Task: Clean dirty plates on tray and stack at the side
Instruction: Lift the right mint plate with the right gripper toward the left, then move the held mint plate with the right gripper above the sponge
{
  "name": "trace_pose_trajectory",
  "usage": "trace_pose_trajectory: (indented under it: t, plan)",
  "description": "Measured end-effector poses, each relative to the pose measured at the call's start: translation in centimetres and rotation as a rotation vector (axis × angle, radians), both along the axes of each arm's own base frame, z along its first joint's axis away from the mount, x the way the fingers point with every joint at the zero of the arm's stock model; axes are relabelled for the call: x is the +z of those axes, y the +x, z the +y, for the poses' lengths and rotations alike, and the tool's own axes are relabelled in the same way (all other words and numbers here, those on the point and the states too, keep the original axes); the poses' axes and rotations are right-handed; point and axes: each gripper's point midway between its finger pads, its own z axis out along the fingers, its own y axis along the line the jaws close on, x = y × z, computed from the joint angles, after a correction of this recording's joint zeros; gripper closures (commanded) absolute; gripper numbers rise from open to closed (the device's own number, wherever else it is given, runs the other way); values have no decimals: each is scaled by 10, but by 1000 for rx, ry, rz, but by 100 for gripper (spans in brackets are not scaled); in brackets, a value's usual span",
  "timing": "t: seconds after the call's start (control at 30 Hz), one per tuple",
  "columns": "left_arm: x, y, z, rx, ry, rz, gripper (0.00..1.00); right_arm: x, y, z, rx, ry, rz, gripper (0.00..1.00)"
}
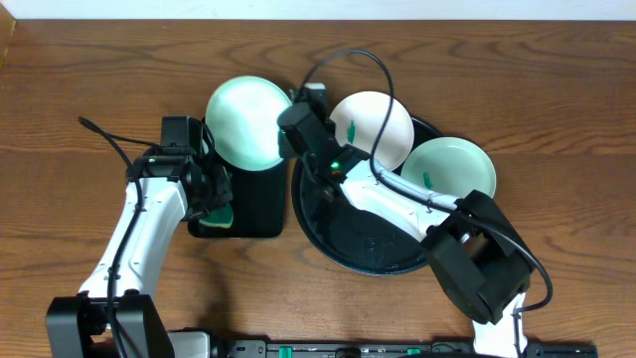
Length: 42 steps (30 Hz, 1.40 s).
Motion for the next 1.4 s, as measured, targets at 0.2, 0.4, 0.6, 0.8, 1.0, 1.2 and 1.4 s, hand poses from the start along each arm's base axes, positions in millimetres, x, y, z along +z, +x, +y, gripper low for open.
trace_pose_trajectory:
  t: [0.2,0.4,0.6,0.8,1.0,1.2,1.4]
  plan:
    - [0,-1,5,6,26,3,92,54,18,13,81,-178,-241,98]
    - [0,0,5,6,28,1,92,104,22,29,149,-376,-491,99]
    - [0,0,5,6,28,0,92,141,-1,58,214,-573,-702,99]
    - [0,0,5,6,28,-1,92,169,-9,61,189,-721,-829,99]
    - [0,1,5,6,28,-3,92,174,-8,55,171,-807,-848,99]
    - [1,4,5,7,29,-16,92,174,-8,53,167,-826,-844,99]
    - [1,5,5,7,29,-20,92,174,-8,53,168,-832,-845,99]
